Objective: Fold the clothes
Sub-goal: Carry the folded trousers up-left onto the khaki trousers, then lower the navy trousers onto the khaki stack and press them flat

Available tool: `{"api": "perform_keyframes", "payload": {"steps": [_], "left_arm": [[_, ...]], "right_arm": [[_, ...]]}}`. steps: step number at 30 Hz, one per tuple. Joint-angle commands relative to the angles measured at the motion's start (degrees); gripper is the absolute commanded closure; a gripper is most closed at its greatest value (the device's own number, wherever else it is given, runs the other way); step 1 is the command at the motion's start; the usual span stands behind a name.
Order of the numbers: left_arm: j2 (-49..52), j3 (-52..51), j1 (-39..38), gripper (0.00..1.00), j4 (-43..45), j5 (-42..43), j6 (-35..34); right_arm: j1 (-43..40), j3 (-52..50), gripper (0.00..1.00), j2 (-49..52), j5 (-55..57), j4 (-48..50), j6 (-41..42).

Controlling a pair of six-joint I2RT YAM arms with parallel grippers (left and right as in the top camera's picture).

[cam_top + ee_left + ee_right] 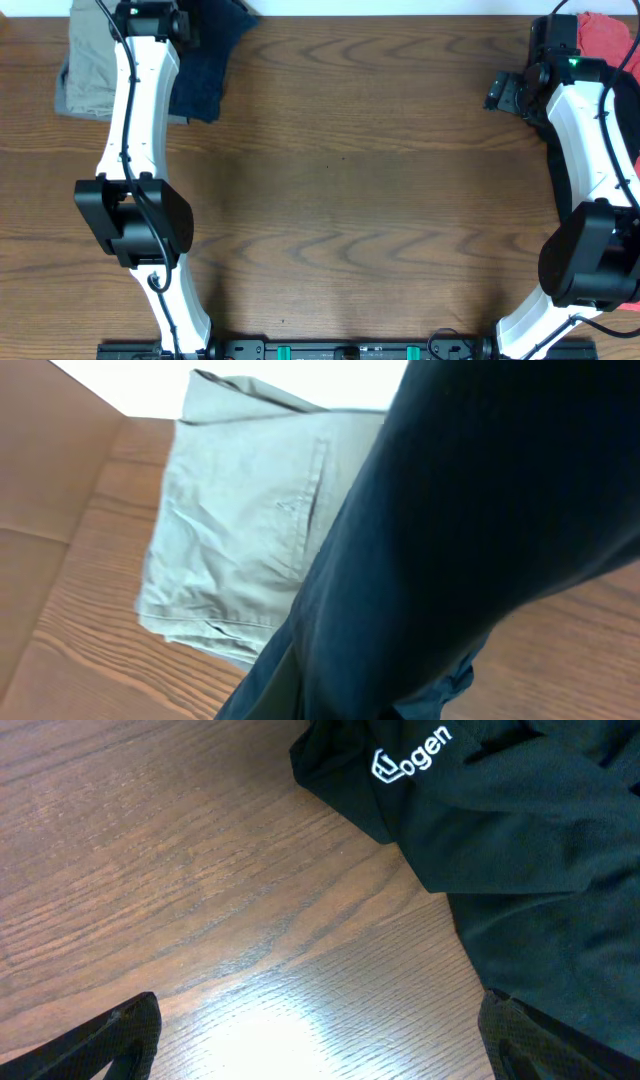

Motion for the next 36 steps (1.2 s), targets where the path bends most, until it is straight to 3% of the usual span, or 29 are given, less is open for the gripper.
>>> {"api": "perform_keyframes", "payload": {"steps": [1,25,36], "left_arm": [[-0.46,3.41,0.28,0.94,0.20,-3.30,0.70],[-5.86,3.58,-1.99,0.94,0.55,-3.30,-0.83],[-5.70,3.30,-0.55,0.94,0.94,-3.28,-4.90]], "right_arm": [[0.04,0.26,0.01,0.35,0.59,0.04,0.83],[0.11,0.26,0.01,0.35,0.57,0.04,0.83],[0.07,0.26,0.01,0.35,0.59,0.04,0.83]]}}
